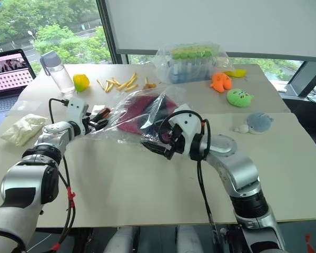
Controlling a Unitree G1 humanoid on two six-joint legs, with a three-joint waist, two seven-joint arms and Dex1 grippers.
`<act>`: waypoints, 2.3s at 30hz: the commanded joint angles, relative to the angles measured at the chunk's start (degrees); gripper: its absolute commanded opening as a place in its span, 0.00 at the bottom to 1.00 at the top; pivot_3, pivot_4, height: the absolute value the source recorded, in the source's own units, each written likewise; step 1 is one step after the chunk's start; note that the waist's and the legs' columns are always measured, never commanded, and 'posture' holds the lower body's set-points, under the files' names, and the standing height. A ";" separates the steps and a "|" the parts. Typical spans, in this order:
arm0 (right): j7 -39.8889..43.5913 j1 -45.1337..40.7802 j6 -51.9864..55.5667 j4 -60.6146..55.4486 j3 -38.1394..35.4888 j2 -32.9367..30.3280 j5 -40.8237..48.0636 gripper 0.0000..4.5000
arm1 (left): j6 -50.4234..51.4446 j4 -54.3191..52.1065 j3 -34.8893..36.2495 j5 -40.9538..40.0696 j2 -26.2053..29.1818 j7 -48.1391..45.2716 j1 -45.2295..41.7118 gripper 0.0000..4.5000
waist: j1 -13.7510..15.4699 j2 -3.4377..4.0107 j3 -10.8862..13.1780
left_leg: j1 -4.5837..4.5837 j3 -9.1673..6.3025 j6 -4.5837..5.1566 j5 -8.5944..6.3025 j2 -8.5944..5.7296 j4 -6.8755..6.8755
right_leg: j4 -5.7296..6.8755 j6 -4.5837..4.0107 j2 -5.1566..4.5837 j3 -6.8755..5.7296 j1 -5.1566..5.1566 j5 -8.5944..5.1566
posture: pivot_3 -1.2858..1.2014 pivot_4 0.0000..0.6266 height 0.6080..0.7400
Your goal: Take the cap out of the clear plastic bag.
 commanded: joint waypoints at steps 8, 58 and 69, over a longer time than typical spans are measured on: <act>-2.17 -0.28 3.23 -4.81 -1.20 -1.30 2.25 1.00 | 3.69 0.09 5.57 -0.57 -0.47 2.19 2.82 0.46 | -0.05 -0.02 -0.01 | 0.08 0.00 0.00 0.00 0.00 0.02 | 0.01 0.01 0.00 0.00 0.07 0.01 | 0.52 0.24 1.00; 2.28 -5.05 -3.59 4.91 3.37 0.38 -1.71 1.00 | 3.59 -35.91 20.99 -21.99 -7.80 13.37 16.59 0.43 | 0.75 -0.22 -0.05 | 0.04 0.00 -0.02 0.01 0.01 0.04 | -0.05 0.00 0.00 0.02 0.05 0.05 | 0.52 0.24 1.00; 1.81 -4.73 -3.97 4.90 3.57 0.42 -1.61 1.00 | 10.08 -42.90 19.28 -21.47 -9.28 20.17 21.84 0.99 | 0.24 -0.23 -0.05 | 0.06 0.00 -0.02 0.01 0.00 0.04 | -0.05 0.00 -0.01 0.02 0.09 0.05 | 0.52 0.24 1.00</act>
